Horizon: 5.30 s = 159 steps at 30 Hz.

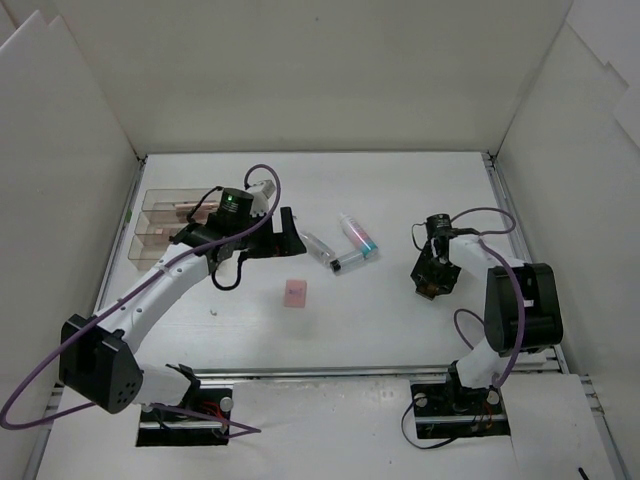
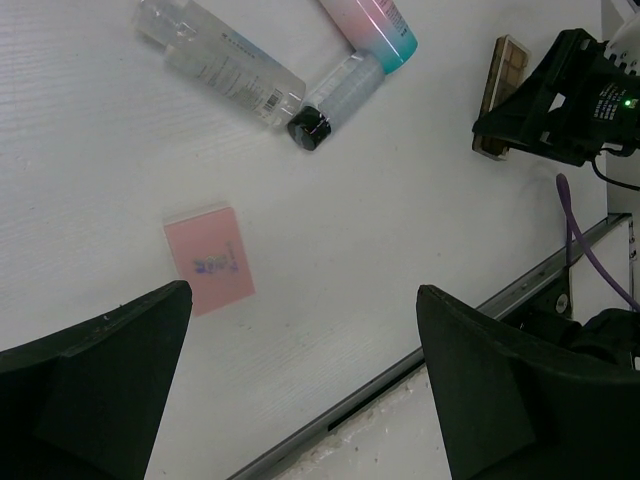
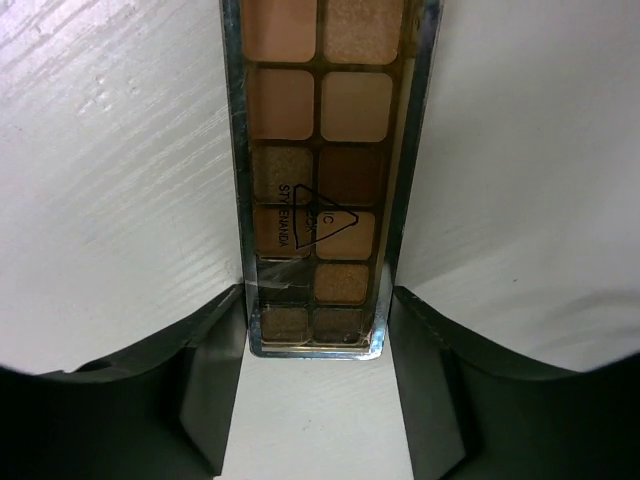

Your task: Organize the makeup

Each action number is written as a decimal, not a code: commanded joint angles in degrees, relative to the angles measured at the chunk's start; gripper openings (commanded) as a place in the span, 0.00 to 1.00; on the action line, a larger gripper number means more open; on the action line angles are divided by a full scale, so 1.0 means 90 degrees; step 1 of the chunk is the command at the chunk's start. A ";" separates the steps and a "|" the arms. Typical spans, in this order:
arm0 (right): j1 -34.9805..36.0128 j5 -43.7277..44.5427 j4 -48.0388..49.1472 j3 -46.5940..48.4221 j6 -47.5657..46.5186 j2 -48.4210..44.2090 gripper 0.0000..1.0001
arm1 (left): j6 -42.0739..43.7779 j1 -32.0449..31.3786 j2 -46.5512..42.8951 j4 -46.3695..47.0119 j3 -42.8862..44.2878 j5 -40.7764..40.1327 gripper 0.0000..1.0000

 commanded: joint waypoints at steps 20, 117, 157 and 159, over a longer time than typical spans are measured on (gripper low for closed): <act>0.1757 -0.1895 0.0071 0.0454 -0.2049 -0.2878 0.01 | -0.0953 -0.0526 0.0558 0.2120 0.0418 0.1464 0.85; 0.2822 -0.0772 -0.0095 0.0700 -0.1981 -0.3230 0.82 | -0.0445 -0.0448 0.1086 -0.0849 0.0233 -0.1661 0.69; 0.2695 -0.1231 -0.0563 0.0338 -0.2050 -0.4501 0.82 | -0.2691 0.1030 -0.0034 -0.0810 0.0623 -0.2549 0.03; 0.2695 -0.1271 -0.0563 0.0416 -0.2088 -0.4471 0.82 | -0.2740 0.1540 -0.0124 -0.0566 0.0633 -0.2286 0.03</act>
